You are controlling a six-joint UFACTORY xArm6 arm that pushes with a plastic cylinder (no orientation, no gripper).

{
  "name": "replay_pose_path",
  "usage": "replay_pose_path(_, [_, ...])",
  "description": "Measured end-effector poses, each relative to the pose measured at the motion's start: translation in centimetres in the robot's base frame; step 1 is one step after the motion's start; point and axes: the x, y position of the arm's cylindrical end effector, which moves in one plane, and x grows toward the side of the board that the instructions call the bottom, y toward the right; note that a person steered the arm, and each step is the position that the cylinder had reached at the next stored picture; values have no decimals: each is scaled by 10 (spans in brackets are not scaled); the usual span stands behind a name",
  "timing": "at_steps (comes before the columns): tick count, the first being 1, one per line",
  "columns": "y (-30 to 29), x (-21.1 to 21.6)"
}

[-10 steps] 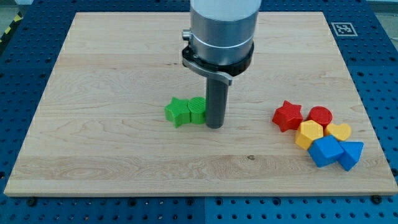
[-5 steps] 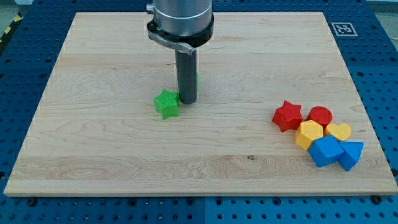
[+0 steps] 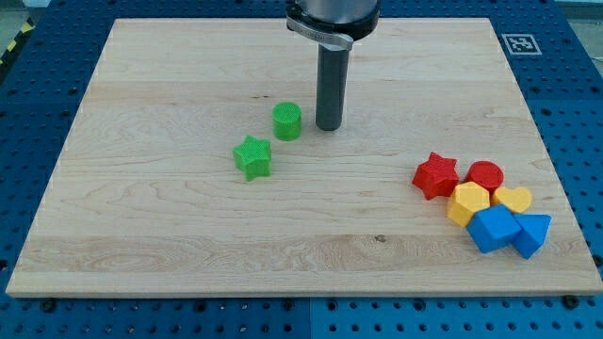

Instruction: Separate the green circle from the green star

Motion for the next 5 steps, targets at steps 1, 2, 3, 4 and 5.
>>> replay_pose_path(1, [-9, -3])
replay_pose_path(2, [-27, -3])
replay_pose_path(3, [-43, -3])
replay_pose_path(4, [-47, -4])
replay_pose_path(5, [-6, -17])
